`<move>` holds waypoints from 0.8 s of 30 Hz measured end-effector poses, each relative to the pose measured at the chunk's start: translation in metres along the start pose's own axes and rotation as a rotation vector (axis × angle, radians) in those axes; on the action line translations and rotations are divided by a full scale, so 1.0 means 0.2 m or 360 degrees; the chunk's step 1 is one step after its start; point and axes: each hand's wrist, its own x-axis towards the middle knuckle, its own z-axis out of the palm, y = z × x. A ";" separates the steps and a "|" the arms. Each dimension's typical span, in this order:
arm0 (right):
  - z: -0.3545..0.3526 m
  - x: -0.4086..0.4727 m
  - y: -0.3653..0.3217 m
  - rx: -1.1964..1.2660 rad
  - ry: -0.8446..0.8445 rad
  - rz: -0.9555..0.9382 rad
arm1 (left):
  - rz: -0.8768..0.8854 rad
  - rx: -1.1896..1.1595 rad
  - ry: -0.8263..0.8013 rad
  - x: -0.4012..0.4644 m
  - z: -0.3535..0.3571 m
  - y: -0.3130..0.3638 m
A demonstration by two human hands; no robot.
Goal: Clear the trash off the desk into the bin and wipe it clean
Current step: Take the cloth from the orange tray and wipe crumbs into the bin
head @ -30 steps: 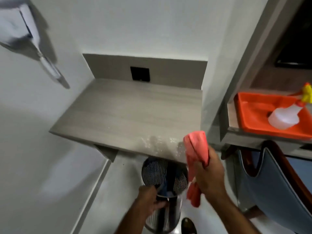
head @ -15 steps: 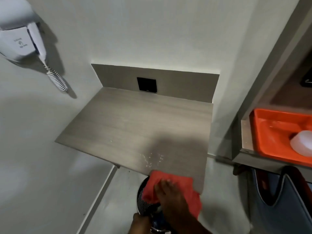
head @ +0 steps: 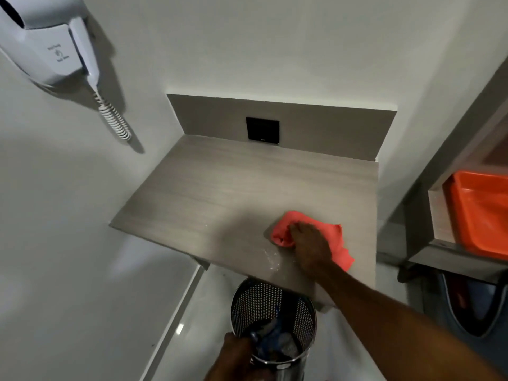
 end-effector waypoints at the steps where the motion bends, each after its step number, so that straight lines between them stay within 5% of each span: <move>1: 0.05 0.01 -0.03 0.0002 0.0068 0.0037 | -0.0004 -0.0037 -0.0094 0.00 -0.03 0.02; 7: 0.48 -0.45 -0.49 -0.0065 -0.0144 -0.0418 | 0.0054 -0.0133 -0.0307 0.07 -0.28 0.06; 10: 0.60 -0.61 -0.61 0.0212 -0.0282 -0.0180 | 0.0190 -0.0038 -0.0482 0.11 -0.34 0.02; 14: 0.75 -0.70 -0.52 0.0467 -0.0039 0.0172 | 0.0365 0.0078 -0.0302 0.31 -0.32 -0.05; 18: 1.04 -0.70 -0.25 0.0600 0.0196 0.0416 | 0.0160 0.0184 -0.0349 0.64 -0.19 -0.31; 24: 1.62 -0.71 0.28 0.0698 0.0139 0.0762 | -0.0198 0.0003 -0.0439 1.25 0.11 -0.64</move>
